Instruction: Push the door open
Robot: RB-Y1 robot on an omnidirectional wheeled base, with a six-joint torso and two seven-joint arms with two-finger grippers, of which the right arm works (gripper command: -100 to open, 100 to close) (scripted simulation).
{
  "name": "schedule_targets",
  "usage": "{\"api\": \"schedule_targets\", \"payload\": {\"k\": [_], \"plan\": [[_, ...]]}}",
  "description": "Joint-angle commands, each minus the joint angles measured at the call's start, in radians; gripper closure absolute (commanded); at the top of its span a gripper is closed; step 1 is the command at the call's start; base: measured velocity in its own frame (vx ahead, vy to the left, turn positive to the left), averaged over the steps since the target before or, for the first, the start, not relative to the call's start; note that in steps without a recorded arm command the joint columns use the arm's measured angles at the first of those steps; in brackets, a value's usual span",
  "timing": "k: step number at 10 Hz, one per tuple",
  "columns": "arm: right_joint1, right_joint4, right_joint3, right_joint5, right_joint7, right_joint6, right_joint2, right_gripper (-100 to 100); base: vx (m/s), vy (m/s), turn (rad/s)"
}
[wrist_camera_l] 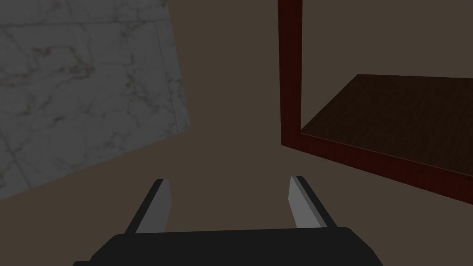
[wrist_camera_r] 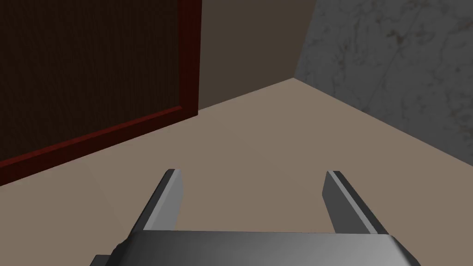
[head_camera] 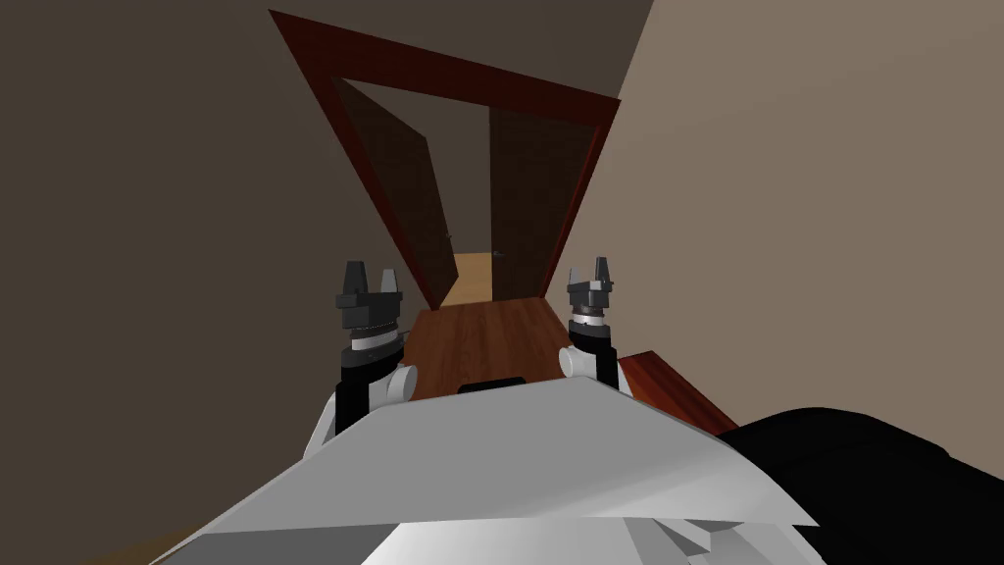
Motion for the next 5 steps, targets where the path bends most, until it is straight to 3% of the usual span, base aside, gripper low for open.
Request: {"api": "schedule_targets", "payload": {"k": [1,5], "plan": [[-0.009,0.027,0.01,0.001,-0.002,-0.005,-0.013,-100,0.11,0.0,-0.071],[-0.032,0.097,0.035,0.004,-0.006,-0.019,-0.039,-100,0.19,0.011,-0.061]]}}
